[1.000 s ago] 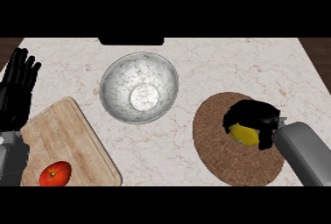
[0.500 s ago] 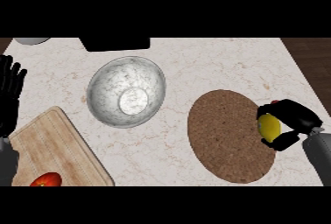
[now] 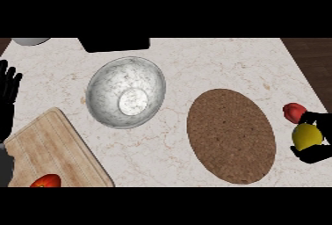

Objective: Pick the lemon from the placemat and place it in the bowl

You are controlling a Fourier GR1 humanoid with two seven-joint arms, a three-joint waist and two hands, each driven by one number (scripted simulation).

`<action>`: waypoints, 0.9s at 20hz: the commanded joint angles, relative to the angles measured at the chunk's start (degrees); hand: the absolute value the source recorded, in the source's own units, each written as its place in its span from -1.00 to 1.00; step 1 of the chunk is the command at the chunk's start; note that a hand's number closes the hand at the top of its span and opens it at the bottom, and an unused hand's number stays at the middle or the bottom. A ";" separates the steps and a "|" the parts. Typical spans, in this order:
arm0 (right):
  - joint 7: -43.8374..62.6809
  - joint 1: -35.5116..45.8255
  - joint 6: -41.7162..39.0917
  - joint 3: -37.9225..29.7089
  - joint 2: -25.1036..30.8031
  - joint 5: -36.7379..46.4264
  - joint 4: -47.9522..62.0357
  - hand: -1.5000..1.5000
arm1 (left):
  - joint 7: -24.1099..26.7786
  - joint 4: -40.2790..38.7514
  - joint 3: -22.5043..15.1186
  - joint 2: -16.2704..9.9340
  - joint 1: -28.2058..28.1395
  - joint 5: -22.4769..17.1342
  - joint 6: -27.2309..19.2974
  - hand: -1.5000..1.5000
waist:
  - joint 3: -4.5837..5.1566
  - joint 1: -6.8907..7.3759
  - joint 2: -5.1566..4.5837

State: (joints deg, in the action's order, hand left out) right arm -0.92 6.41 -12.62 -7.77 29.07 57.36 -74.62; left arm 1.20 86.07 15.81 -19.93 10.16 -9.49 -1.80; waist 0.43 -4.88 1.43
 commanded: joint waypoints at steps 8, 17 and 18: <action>14.29 -9.72 -12.82 -7.72 -3.35 -12.10 -44.28 1.00 | 0.53 -0.55 -0.91 0.70 1.27 0.38 0.34 0.00 | -0.25 2.07 -0.81; 35.00 4.18 -24.72 -5.02 -11.36 -25.02 -65.73 1.00 | -0.88 -0.71 -3.69 1.94 4.84 2.28 -0.72 0.00 | -0.24 4.08 -1.26; 36.26 3.05 -23.23 -2.64 -15.69 -24.80 -65.88 1.00 | 0.70 -0.18 -2.48 1.88 1.87 1.09 0.45 0.00 | -0.26 4.53 -1.15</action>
State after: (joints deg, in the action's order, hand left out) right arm 27.69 5.74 -33.34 -12.20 19.32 39.59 -132.91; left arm 0.74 86.84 13.42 -18.41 12.34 -8.67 -1.57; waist 0.20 -1.15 0.47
